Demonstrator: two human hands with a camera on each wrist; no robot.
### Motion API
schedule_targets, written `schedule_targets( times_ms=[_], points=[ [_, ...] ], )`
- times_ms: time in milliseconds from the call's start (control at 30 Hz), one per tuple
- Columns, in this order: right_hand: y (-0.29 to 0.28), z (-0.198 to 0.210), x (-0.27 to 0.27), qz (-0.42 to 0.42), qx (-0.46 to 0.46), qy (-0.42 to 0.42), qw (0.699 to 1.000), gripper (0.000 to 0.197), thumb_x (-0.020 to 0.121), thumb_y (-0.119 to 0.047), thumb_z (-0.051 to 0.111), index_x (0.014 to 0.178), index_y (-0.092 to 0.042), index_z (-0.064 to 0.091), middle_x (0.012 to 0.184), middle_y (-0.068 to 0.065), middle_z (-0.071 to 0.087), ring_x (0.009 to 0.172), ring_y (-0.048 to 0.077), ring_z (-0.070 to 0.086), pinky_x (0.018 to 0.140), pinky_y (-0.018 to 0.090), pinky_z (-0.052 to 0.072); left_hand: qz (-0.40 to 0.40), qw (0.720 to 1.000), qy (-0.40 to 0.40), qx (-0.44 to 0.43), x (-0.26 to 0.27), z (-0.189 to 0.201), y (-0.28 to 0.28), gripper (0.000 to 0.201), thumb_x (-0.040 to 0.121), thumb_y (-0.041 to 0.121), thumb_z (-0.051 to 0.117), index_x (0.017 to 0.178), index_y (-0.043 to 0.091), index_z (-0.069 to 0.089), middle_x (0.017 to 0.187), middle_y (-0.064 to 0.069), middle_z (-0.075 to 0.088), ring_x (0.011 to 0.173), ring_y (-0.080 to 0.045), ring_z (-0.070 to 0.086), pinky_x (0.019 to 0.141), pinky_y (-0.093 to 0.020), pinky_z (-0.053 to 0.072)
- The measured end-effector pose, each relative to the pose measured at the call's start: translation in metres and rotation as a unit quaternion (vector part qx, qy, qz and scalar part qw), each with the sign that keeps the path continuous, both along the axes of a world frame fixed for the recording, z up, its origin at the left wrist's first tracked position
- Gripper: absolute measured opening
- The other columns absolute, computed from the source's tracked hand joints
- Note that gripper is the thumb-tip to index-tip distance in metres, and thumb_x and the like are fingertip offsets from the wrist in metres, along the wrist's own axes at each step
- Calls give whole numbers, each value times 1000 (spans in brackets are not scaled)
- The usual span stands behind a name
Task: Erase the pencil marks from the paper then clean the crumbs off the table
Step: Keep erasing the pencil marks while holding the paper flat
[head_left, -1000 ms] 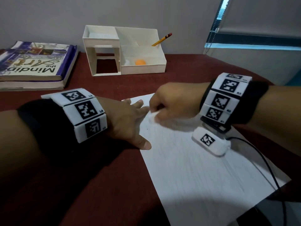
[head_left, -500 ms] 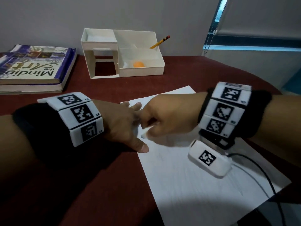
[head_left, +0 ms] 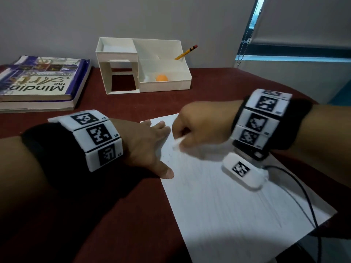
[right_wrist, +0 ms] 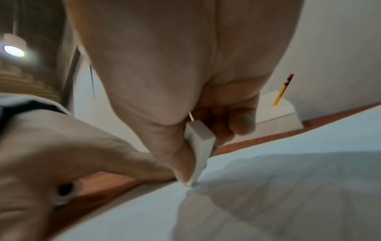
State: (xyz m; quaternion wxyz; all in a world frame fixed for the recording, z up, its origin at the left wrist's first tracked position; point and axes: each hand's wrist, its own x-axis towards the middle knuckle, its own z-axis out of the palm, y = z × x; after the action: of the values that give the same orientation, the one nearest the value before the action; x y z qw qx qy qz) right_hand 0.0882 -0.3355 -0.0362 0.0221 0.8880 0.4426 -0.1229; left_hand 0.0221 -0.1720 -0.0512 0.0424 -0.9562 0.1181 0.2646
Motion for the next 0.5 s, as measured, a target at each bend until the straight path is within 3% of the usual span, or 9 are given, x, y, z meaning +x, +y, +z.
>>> schedule_targets(
  times_ms=[67, 100, 200, 367, 433, 500],
  points=[
    [-2, 3, -8, 5, -16, 63, 998, 11, 87, -41, 71, 83, -31, 71, 72, -16, 66, 67, -1, 60, 61, 15, 48, -3, 1000, 1, -15, 1, 0, 0, 100, 71, 83, 51, 145, 58, -11, 163, 8, -15, 151, -25, -4, 120, -54, 12],
    [-2, 3, -4, -5, -10, 57, 998, 11, 87, -40, 72, 83, -30, 71, 72, -16, 67, 68, 0, 61, 66, 19, 52, 1, 1000, -1, -10, 1, 0, -3, 95, 71, 85, 48, 142, 62, -11, 163, 7, -14, 151, -27, 0, 119, -55, 14],
    [-4, 3, 8, -48, 21, -10, 999, 18, 88, -41, 68, 84, -25, 73, 74, -8, 68, 70, 8, 62, 71, 37, 58, 3, 1000, -18, 19, 1, 0, -15, 96, 76, 84, 41, 149, 51, -11, 164, -3, -11, 150, -33, 7, 118, -54, 18],
    [-1, 1, -11, 20, -18, 46, 999, 12, 88, -34, 71, 92, -23, 74, 77, -8, 68, 70, 6, 61, 66, 24, 51, -18, 1000, -4, 16, 5, -7, -12, 101, 60, 95, 34, 146, 56, -4, 165, 0, -10, 150, -37, -1, 116, -62, 15],
    [0, 1, 3, -21, -10, -4, 1000, 12, 88, -31, 69, 88, -21, 73, 76, -6, 66, 72, 11, 61, 67, 28, 52, -8, 999, -5, 34, 7, -8, -12, 111, 64, 93, 37, 151, 43, -11, 165, -3, -8, 150, -36, 0, 116, -61, 17],
    [-2, 2, 17, -56, 1, -79, 995, 14, 90, -30, 65, 81, -19, 68, 73, -7, 59, 74, 17, 58, 63, 30, 46, -4, 998, -20, 55, 8, -7, -16, 115, 67, 91, 40, 153, 26, -1, 164, -3, 4, 148, -36, 14, 112, -61, 28]
  ],
)
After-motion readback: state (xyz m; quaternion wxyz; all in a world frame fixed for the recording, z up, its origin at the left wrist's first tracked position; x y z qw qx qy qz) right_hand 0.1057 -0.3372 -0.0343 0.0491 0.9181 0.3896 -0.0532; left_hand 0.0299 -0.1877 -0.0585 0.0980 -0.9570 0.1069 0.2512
